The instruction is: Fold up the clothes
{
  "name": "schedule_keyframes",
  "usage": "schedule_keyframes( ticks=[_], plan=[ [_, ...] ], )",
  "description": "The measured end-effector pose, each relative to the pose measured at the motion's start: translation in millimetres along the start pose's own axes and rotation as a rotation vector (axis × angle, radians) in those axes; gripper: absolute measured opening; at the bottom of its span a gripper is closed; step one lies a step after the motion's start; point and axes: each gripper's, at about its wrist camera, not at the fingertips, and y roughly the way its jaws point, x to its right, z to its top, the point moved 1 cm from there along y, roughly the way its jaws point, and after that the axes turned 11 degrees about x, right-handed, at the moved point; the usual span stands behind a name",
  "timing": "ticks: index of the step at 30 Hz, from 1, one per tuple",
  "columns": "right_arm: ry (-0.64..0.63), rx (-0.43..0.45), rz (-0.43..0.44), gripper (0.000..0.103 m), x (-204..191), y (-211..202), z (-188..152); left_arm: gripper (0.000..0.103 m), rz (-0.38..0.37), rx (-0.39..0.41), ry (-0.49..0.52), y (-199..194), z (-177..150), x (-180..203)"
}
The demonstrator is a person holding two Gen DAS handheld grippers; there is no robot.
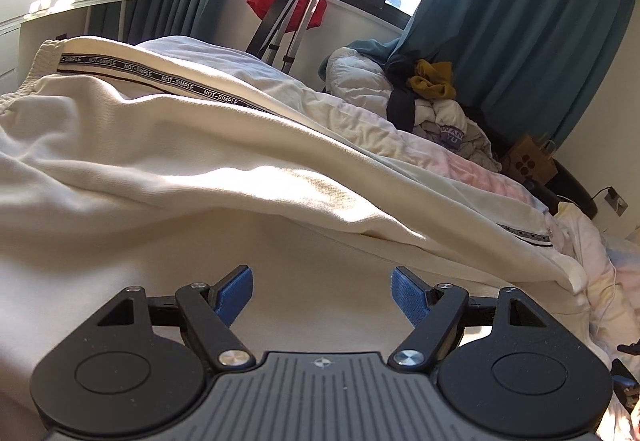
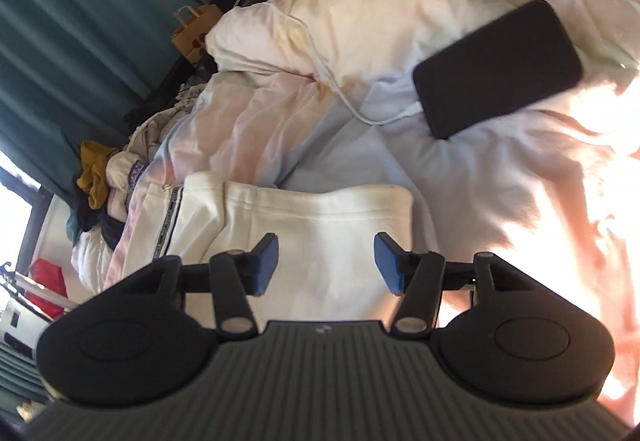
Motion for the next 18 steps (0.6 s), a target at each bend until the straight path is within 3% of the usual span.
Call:
schedule_keyframes(
  ticks=[3, 6, 12, 18],
  plan=[
    [0.095, -0.109, -0.016, 0.056, 27, -3, -8, 0.078, 0.042, 0.019, -0.008, -22, 0, -4],
    [0.232, -0.175, 0.029, 0.056, 49, -3, -13, 0.078, 0.078, 0.039, -0.041, -39, 6, -11],
    [0.187, -0.133, 0.024, 0.055, 45, 2, -11, 0.079, 0.089, 0.056, -0.127, -64, 17, -27],
    [0.101, -0.128, 0.033, 0.052, 36, 24, -7, 0.079, 0.054, 0.033, -0.153, -54, 17, -25]
  ],
)
